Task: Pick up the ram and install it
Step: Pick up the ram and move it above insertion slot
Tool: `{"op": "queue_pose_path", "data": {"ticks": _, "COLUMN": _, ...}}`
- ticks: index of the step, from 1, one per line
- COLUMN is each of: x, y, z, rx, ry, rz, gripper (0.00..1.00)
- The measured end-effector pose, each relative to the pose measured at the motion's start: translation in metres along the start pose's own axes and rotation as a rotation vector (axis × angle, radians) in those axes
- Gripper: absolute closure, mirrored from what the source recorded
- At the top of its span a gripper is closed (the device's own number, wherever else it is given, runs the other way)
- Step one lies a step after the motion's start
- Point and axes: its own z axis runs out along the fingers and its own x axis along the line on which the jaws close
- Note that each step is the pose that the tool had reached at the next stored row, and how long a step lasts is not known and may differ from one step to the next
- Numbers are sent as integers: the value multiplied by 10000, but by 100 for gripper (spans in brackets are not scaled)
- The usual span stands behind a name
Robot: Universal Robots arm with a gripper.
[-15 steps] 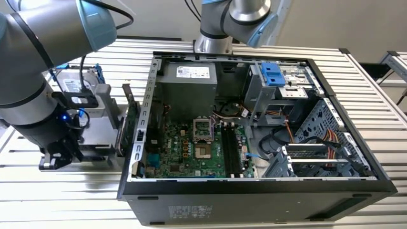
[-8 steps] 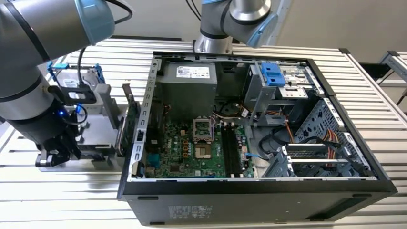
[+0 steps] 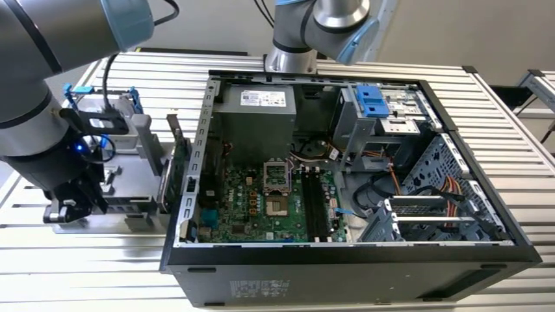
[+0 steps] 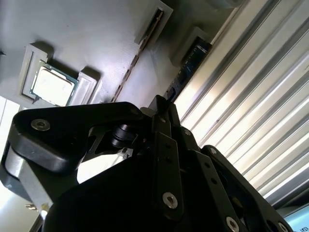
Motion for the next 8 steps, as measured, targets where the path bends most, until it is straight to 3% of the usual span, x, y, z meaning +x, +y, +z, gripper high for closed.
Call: {"op": "queue_pose_path", "data": {"ticks": 8, "x": -3, "y": 0, "z": -92, "rx": -1, "ry": 1, "rz": 0, "gripper": 100}}
